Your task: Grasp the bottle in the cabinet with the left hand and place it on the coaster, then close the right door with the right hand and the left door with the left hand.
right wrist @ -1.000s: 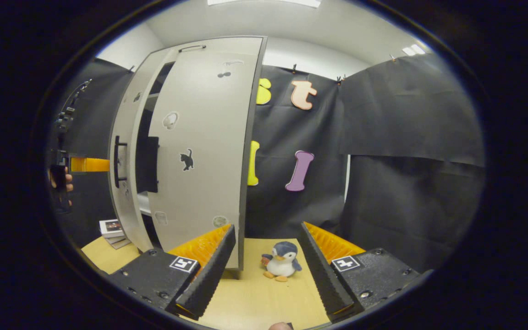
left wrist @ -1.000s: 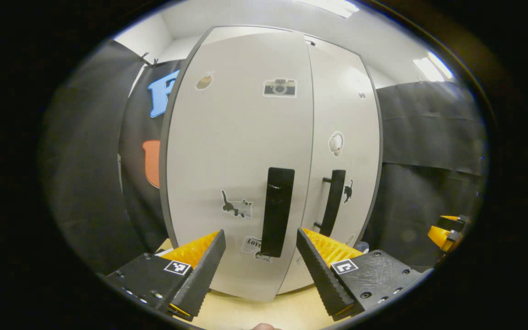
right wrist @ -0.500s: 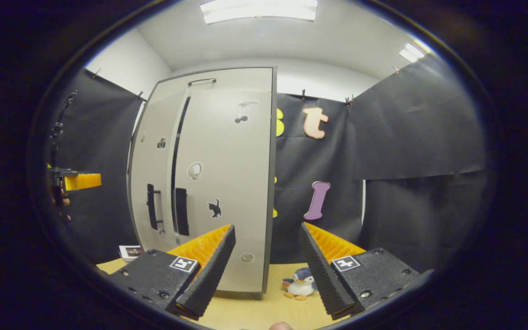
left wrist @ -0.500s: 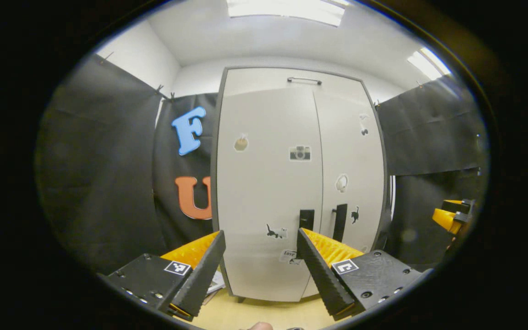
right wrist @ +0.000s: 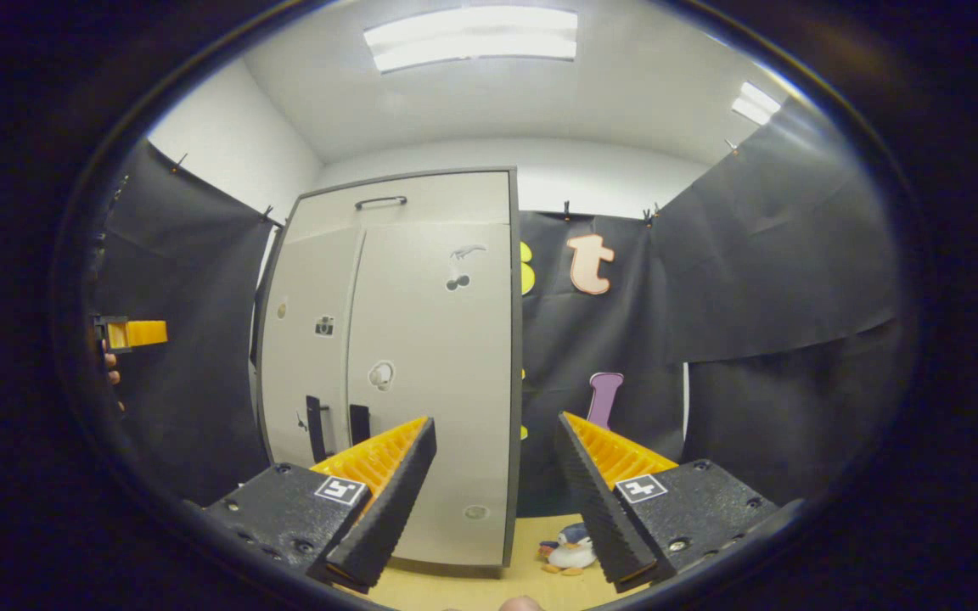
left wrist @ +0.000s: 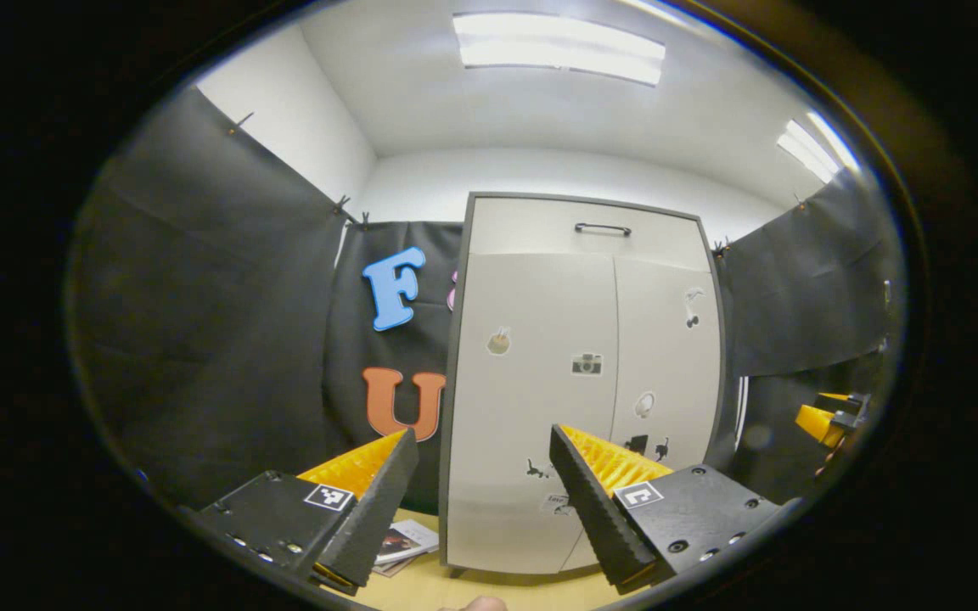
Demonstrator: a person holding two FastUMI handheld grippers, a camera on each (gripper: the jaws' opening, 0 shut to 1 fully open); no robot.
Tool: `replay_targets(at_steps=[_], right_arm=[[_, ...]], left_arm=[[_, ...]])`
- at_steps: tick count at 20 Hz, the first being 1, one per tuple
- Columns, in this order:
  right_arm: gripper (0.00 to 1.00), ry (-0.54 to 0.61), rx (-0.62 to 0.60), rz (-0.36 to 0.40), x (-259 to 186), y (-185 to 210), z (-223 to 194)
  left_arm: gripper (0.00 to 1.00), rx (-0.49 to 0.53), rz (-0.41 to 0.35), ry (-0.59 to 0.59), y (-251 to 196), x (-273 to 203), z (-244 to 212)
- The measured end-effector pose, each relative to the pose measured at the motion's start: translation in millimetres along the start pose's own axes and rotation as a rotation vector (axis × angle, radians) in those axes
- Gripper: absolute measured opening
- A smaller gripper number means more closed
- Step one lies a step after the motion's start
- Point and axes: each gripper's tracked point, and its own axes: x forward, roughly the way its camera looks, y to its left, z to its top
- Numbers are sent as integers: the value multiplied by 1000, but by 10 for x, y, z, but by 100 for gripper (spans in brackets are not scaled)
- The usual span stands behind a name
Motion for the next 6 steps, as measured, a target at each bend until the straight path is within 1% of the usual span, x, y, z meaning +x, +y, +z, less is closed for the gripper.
replay_targets(at_steps=[6], right_arm=[[93, -29, -12, -26, -6, -109, 121]], left_arm=[[100, 19, 56, 26, 136, -72, -48]])
